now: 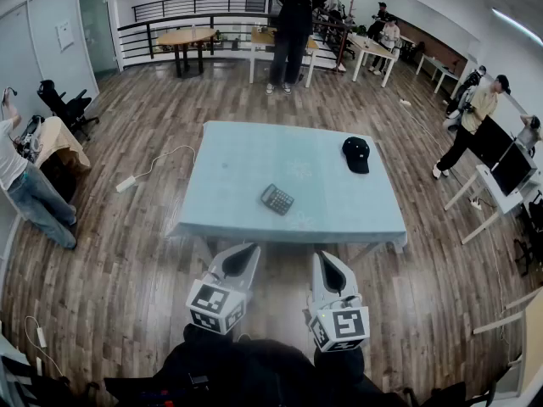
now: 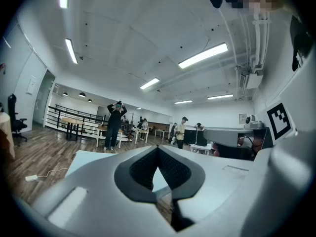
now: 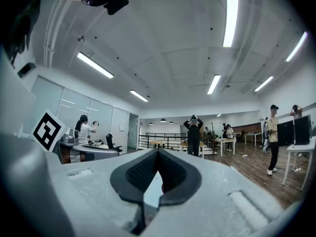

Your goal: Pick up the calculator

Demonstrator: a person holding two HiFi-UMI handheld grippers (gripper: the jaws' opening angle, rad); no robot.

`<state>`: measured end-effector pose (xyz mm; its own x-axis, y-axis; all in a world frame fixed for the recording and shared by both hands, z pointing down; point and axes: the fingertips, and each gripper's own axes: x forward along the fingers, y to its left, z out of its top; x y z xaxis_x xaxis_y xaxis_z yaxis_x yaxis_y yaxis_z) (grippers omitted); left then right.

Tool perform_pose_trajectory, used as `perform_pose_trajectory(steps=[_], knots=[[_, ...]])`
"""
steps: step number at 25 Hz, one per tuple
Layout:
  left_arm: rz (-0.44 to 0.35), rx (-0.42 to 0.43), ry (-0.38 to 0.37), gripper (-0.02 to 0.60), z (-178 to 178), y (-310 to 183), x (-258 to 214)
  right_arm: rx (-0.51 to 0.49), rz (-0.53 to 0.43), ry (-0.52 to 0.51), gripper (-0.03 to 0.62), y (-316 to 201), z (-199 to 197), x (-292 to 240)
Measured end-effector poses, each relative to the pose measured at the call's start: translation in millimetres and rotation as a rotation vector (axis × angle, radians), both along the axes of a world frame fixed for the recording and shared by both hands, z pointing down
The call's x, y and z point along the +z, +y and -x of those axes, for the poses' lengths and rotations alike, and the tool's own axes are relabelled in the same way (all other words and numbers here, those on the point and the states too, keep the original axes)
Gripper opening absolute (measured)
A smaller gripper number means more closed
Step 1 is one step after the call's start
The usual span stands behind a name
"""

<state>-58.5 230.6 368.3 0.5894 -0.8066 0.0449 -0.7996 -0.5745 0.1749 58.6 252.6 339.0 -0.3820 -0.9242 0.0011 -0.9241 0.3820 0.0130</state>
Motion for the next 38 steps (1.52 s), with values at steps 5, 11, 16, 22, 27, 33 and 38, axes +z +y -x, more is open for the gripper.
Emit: perform_pose_trajectory(steps=[5,11,16,22,27,33,38], knots=[[-0.005,-0.027,0.005,-0.002,11.7,-13.1,0.8,-0.002,-0.01,0.005,-0.003,-11.9,3.9,1.9],[-0.005,-0.017,0.006,-0.002,12.6,-19.3,3.2,0.003,-0.001,0.008,-0.003,-20.7,7.9,5.5],[-0.008,-0.004,0.004,-0.002,12.0,-25.8,3.8,0.011,-0.003,0.012,-0.003,-25.2,9.4,6.2],[-0.004,0.018,0.004,-0.002,8.4,-31.5,4.6,0.039,-0.001,-0.003,-0.002,-30.5,4.8,5.4],[-0.003,0.028,-0.001,-0.002,11.8,-36.3,4.9,0.039,0.0,-0.01,-0.002,-36.8,11.4,6.9],[0.015,0.03,-0.004,-0.002,20.8,-44.6,13.7,0.035,0.014,-0.013,-0.002,-47.3,20.6,16.8],[0.036,0.033,-0.007,-0.002,29.1,-50.4,22.3,0.046,0.03,-0.012,-0.002,-52.8,24.5,24.7]])
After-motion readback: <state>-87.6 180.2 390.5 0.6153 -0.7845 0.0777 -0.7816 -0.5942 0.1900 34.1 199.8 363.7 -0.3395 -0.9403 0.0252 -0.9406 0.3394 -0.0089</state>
